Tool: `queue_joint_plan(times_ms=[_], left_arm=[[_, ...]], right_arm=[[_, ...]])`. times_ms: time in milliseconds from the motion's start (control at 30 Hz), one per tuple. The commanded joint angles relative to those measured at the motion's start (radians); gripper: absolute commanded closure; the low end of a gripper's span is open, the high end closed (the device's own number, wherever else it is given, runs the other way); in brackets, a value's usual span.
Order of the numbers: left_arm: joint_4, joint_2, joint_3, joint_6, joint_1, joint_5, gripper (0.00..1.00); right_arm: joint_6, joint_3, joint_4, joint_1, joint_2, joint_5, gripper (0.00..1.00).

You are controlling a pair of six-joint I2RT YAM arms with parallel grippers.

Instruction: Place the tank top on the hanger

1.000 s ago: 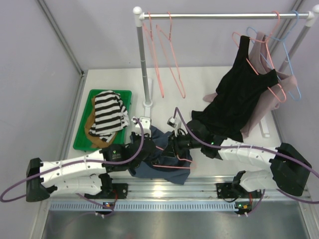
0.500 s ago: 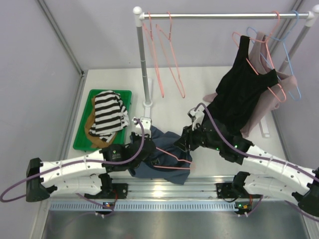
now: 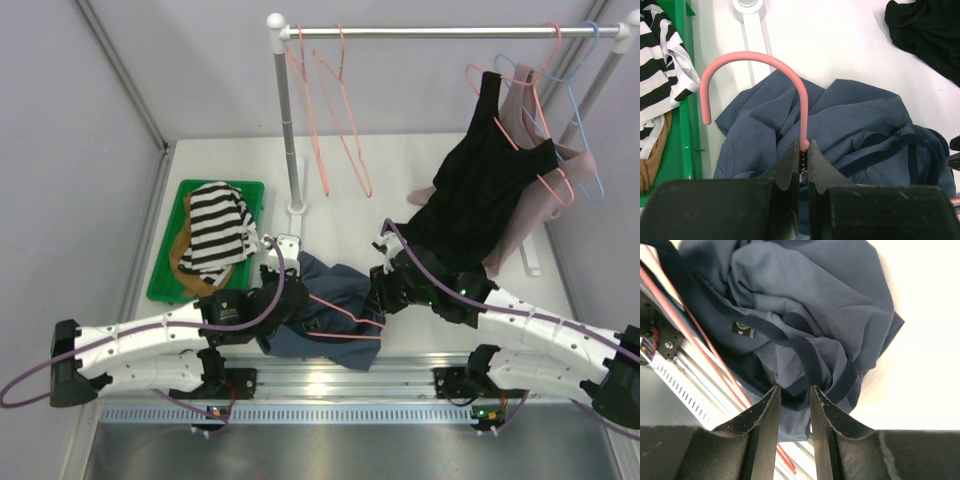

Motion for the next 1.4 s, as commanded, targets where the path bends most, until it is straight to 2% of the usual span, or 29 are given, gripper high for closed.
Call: queue_joint_plan(times_ms=[0, 400, 433, 467, 567, 733, 1100, 1367], left_arm=[[0.008, -0.009, 0.044, 0.011, -0.004, -0.027, 1.0], [-0.003, -0.023, 0.04, 0.0, -0.004, -0.033, 1.0], [-0.003, -0.026, 0.04, -0.001, -0.004, -0.036, 1.0], [-0.003, -0.029, 0.04, 0.0, -0.004, -0.038, 1.0], [-0.003, -0.038, 0.038, -0.007, -0.004, -0.053, 1.0], [-0.015, -0.045, 0.035, -0.029, -0.004, -0.094, 1.0], [-0.118, -0.043, 0.034, -0.147, -0.004, -0.208, 1.0], [-0.107, -0.048, 0.038, -0.146, -0.004, -0.202, 1.0]], right_arm=[[-0.021, 0.005, 0.012, 0.01, 0.035, 0.004, 0.7], [-0.028, -0.022, 0.078, 0.013, 0.138, 0.038, 0.71], [-0.028, -0.03, 0.078, 0.013, 0.137, 0.039, 0.72], [-0.027, -0.036, 0.078, 0.013, 0.137, 0.039, 0.8], [-0.013, -0.056, 0.06, 0.013, 0.112, 0.079, 0.93], [0.01, -0.082, -0.001, 0.01, 0.01, 0.115, 1.0], [0.03, -0.038, -0.132, 0.012, -0.139, 0.092, 1.0], [0.024, -0.01, -0.184, 0.012, -0.164, 0.079, 1.0]])
